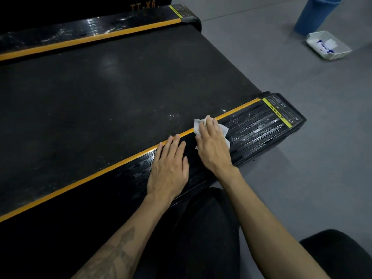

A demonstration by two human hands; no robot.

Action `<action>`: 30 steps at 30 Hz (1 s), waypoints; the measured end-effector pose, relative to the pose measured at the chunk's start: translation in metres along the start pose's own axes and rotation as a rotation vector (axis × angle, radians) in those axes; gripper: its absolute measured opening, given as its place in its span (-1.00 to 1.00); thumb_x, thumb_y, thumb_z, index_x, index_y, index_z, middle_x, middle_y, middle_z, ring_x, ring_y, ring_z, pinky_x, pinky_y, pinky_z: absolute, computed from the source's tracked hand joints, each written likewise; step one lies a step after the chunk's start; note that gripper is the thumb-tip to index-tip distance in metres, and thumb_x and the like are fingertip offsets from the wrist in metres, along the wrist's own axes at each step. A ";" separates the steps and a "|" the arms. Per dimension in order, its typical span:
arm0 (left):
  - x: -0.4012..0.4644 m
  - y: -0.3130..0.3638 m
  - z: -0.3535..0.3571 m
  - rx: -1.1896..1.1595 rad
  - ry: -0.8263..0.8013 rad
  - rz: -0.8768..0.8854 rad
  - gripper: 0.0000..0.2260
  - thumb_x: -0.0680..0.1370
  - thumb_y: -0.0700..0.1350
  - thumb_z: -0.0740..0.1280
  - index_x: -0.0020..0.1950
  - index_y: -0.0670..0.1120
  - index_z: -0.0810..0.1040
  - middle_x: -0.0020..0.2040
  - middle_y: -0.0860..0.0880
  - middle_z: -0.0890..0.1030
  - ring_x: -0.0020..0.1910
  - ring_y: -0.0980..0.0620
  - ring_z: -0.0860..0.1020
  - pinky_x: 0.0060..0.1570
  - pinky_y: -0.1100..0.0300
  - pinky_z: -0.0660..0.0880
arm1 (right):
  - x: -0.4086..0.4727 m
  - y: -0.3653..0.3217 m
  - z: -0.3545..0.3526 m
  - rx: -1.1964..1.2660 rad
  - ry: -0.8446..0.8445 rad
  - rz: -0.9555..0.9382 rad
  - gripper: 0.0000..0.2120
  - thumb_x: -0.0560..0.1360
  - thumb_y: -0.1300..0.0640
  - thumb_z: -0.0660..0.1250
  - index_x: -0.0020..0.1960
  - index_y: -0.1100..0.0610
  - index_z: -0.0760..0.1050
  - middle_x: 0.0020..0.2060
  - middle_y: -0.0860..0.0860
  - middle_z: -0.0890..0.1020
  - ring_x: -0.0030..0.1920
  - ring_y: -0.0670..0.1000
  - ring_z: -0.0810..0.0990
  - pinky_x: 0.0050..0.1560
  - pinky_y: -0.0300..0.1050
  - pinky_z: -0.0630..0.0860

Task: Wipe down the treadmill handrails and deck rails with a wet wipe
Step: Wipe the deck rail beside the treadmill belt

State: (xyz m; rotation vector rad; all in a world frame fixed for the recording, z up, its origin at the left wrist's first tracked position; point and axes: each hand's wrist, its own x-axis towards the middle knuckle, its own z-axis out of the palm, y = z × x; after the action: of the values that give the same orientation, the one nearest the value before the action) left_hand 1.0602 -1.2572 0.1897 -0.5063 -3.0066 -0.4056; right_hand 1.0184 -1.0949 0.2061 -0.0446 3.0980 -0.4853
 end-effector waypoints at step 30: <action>0.001 0.001 0.003 0.002 0.032 0.000 -0.53 0.70 0.00 0.08 0.59 -0.13 0.32 0.64 -0.11 0.23 0.65 -0.04 0.13 0.61 -0.10 0.14 | -0.003 0.011 -0.003 -0.098 -0.079 -0.049 -0.43 0.75 -0.08 -0.06 0.68 0.15 -0.01 0.67 0.08 0.02 0.66 0.08 -0.05 0.63 0.02 -0.05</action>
State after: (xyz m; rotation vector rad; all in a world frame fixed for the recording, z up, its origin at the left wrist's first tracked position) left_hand 1.0597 -1.2555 0.1875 -0.4948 -2.9757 -0.4074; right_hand 1.0212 -1.0838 0.2060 -0.1372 3.0473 -0.3232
